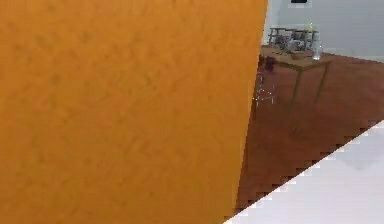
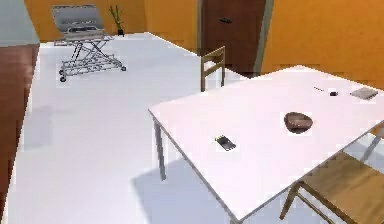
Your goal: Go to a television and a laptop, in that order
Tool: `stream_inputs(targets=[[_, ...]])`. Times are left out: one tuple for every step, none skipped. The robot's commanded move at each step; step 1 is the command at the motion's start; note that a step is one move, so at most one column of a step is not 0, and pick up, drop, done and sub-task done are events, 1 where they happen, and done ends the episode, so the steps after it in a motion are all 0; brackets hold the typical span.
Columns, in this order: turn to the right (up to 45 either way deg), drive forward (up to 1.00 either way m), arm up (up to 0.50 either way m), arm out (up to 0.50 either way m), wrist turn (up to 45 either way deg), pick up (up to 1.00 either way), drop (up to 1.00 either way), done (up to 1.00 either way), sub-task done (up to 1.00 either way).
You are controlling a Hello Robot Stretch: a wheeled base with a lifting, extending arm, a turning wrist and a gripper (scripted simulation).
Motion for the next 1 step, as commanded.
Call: stream_inputs(targets=[[45.0,0.0,0.0,0.0,0.0,0.0,0.0,0.0,0.0]])
